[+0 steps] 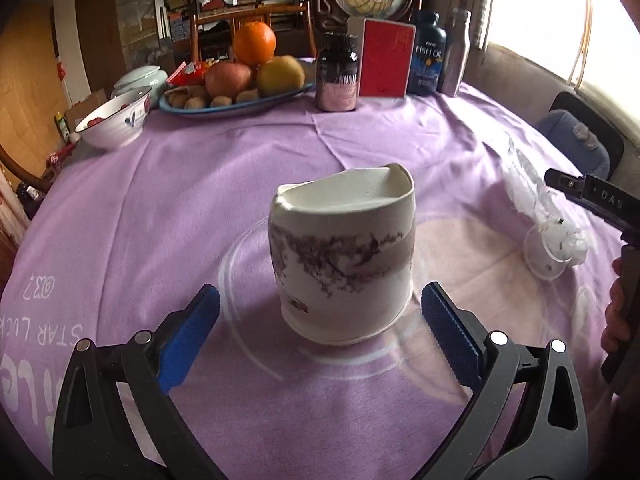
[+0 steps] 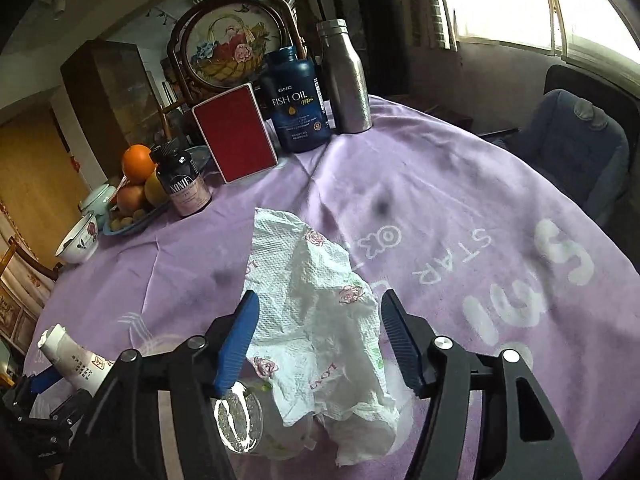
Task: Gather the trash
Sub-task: 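Lift the paper cup with the left gripper while the right holds the tissue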
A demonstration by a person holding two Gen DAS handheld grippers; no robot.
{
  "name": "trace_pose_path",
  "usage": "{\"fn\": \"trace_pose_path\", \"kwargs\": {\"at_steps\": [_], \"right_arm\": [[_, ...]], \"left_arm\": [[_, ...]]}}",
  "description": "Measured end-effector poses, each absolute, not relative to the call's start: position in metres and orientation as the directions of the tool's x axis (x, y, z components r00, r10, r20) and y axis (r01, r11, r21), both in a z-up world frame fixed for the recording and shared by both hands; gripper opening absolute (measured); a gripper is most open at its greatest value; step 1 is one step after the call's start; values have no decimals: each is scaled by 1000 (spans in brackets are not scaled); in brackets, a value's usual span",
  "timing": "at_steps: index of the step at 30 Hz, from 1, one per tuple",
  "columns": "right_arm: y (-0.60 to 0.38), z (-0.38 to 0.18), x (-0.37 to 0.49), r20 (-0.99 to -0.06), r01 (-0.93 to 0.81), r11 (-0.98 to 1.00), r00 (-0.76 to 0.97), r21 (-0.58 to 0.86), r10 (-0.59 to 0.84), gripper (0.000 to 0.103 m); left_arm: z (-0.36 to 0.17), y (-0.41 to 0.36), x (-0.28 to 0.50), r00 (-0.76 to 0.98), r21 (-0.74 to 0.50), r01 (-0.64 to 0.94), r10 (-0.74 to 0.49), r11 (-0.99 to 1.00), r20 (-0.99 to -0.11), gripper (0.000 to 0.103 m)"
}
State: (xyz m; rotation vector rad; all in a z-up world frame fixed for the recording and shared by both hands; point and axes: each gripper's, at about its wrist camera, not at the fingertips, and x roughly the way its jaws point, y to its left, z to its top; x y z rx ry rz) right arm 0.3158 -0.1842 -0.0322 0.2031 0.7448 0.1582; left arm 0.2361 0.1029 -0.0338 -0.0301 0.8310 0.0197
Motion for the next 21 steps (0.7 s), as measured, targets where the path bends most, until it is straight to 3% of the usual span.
{"fn": "trace_pose_path", "kwargs": {"at_steps": [4, 12, 13, 14, 15, 21], "right_arm": [[-190, -32, 317, -647, -51, 959, 727, 280, 227, 72], [-199, -40, 321, -658, -16, 945, 713, 327, 240, 74], [-200, -40, 321, -659, -15, 945, 712, 328, 240, 74], [-200, -41, 321, -659, -14, 944, 712, 330, 241, 74], [-200, -41, 321, -658, -14, 943, 713, 332, 242, 74], [-197, -46, 325, -681, -23, 945, 687, 326, 251, 74]], "left_arm": [[-32, 97, 245, 674, -59, -9, -38, 998, -738, 97], [-41, 87, 269, 654, 18, -107, 84, 994, -752, 97], [-42, 89, 269, 655, 12, -105, 78, 994, -752, 94], [-42, 92, 269, 659, -5, -98, 62, 995, -750, 82], [-40, 95, 268, 662, -31, -79, 29, 996, -749, 62], [-23, 102, 250, 682, -60, -47, -12, 997, -732, 63]]}}
